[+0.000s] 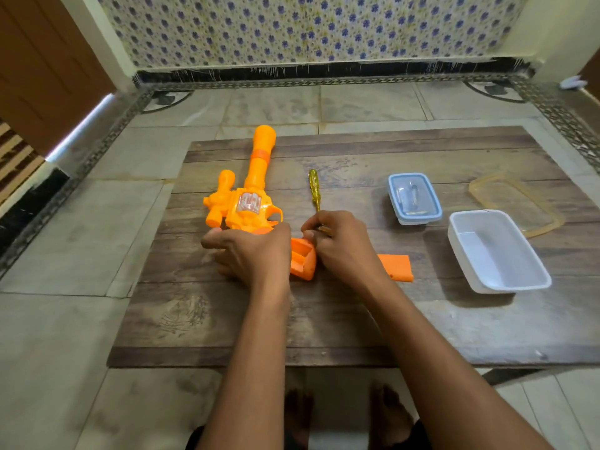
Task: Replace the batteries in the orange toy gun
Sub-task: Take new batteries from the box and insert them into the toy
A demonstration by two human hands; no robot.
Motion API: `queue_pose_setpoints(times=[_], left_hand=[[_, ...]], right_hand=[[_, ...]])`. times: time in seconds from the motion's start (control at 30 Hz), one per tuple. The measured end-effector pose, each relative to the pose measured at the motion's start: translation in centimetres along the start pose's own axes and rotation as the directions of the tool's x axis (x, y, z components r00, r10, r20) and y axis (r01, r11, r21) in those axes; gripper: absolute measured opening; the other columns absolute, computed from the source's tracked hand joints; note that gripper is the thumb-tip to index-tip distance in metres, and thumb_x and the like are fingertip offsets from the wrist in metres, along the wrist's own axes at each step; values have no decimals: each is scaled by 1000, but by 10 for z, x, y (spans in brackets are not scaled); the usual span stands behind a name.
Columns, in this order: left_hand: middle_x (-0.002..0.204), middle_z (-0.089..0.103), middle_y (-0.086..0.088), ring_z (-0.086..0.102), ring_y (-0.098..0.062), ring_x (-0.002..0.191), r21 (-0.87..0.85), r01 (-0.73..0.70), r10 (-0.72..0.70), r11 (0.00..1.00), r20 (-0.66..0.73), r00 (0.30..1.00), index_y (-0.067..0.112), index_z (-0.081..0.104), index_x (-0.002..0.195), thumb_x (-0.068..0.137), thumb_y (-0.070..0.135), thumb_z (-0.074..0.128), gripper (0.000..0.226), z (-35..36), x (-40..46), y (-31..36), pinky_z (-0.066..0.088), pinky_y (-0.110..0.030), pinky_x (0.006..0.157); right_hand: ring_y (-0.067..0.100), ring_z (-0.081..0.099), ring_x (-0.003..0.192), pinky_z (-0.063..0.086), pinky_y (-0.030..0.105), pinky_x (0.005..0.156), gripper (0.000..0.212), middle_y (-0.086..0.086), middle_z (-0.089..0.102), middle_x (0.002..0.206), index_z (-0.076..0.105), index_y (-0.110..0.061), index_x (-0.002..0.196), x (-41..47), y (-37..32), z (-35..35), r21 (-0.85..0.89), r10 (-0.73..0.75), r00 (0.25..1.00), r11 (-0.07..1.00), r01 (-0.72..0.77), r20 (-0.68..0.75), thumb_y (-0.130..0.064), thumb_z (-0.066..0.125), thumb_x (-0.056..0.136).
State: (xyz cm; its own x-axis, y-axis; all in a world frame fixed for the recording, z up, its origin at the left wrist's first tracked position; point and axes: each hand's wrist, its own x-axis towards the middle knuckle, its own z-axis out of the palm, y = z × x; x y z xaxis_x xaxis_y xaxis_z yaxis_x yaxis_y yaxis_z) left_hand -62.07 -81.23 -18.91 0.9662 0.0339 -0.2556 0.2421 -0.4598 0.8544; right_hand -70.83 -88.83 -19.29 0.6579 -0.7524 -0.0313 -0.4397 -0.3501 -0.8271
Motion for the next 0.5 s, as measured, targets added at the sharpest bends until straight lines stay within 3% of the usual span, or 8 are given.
queue_pose_setpoints(times=[0.07, 0.17, 0.23, 0.3, 0.4, 0.5], left_hand=[[107, 63, -12, 63, -36, 103, -118, 28, -28, 993, 0, 1000, 11, 32, 111, 60, 26, 87, 76, 0, 2, 0, 55, -43, 87], [83, 70, -1, 70, -22, 72, -296, 2, 5, 955, 23, 1000, 12, 61, 90, 65, 19, 87, 36, 1, -1, 2, 50, -30, 62], [75, 70, 4, 64, -13, 60, -413, 13, 9, 910, 50, 999, 16, 66, 84, 69, 13, 84, 24, 1, -3, 3, 47, -27, 60], [77, 71, 6, 64, -11, 60, -498, 32, -6, 867, 54, 999, 14, 69, 92, 69, 10, 83, 28, 2, -4, 3, 48, -27, 61], [79, 72, 7, 68, -14, 66, -520, 49, -35, 853, 36, 999, 15, 70, 96, 69, 9, 83, 30, 0, -4, 3, 49, -26, 61], [84, 74, 4, 70, -19, 71, -491, 62, -52, 869, 35, 998, 15, 70, 98, 66, 12, 82, 34, 1, -4, 1, 53, -32, 64]], right_hand=[[17, 67, 101, 50, 28, 84, 13, 5, 76, 102, 79, -16, 100, 0, 1, -2, 3, -8, 1000, 1000, 8, 30, -11, 67, 95], [12, 67, 91, 48, 19, 72, 15, 4, 76, 97, 78, -17, 103, 1, 4, -4, 17, -20, 999, 1000, 19, 45, -12, 64, 98], [11, 64, 77, 48, 26, 66, 19, 5, 76, 90, 77, -18, 103, 2, 6, -5, 78, -9, 999, 997, 5, 40, -11, 59, 101], [10, 60, 68, 46, 29, 60, 23, 6, 75, 88, 74, -14, 104, 2, 6, -7, 251, 23, 999, 968, -30, 31, -8, 52, 104], [11, 53, 62, 39, 23, 51, 24, 11, 72, 82, 69, 1, 106, 0, 0, -15, 665, 115, 992, 737, -121, 52, 0, 46, 106], [16, 54, 61, 39, 22, 48, 24, 19, 71, 83, 66, 8, 105, 1, -7, -23, 877, 196, 968, 423, -227, 156, 2, 42, 107]])
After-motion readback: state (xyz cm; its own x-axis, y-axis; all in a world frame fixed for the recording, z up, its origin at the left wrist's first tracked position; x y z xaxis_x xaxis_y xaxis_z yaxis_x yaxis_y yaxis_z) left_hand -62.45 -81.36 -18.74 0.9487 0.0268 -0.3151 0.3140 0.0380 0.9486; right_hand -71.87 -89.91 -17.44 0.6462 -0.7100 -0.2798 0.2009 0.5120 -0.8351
